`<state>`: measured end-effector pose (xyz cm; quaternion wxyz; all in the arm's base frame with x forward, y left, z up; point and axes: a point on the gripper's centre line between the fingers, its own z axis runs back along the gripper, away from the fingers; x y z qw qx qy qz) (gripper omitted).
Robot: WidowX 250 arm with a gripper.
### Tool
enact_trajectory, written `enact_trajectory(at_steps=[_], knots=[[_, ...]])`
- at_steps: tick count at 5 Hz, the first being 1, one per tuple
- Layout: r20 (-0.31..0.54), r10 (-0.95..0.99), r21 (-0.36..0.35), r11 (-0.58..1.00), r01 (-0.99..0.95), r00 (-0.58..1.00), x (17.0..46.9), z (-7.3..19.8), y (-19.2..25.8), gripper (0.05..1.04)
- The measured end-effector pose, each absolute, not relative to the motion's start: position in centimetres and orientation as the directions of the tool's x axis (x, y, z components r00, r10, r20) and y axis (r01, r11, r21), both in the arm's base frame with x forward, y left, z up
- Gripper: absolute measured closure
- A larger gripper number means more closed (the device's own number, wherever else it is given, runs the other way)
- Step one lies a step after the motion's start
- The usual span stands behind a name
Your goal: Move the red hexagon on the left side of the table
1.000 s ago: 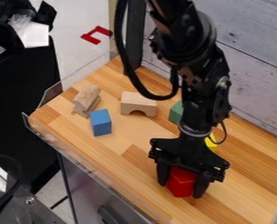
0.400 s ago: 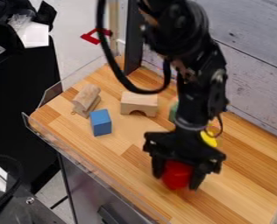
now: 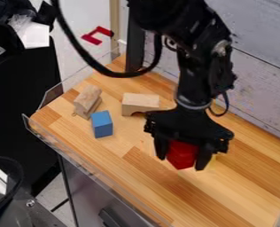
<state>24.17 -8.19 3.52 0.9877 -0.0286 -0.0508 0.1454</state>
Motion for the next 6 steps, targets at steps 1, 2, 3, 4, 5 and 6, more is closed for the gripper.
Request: enact_trajectory(at_steps=[1, 2, 3, 4, 5, 6], knots=[[0.108, 0.248, -0.075, 0.968, -0.241, 0.963, 24.8, 4.0, -8.4, 0.318], [0.103, 0.199, -0.065, 0.979, -0.193, 0.975, 25.4, 4.1, -9.0, 0.318], [0.069, 0.173, -0.046, 0.984, -0.170, 0.983, 25.7, 3.4, -9.4, 0.318], [0.057, 0.208, -0.082, 0.976, -0.203, 0.977, 25.5, 2.5, -7.9, 0.318], [0.038, 0.318, -0.099, 0.944, -0.313, 0.947, 25.2, 2.0, -4.6, 0.318], [0.036, 0.380, -0.114, 0.920, -0.374, 0.924, 25.0, 2.1, -2.7, 0.318]])
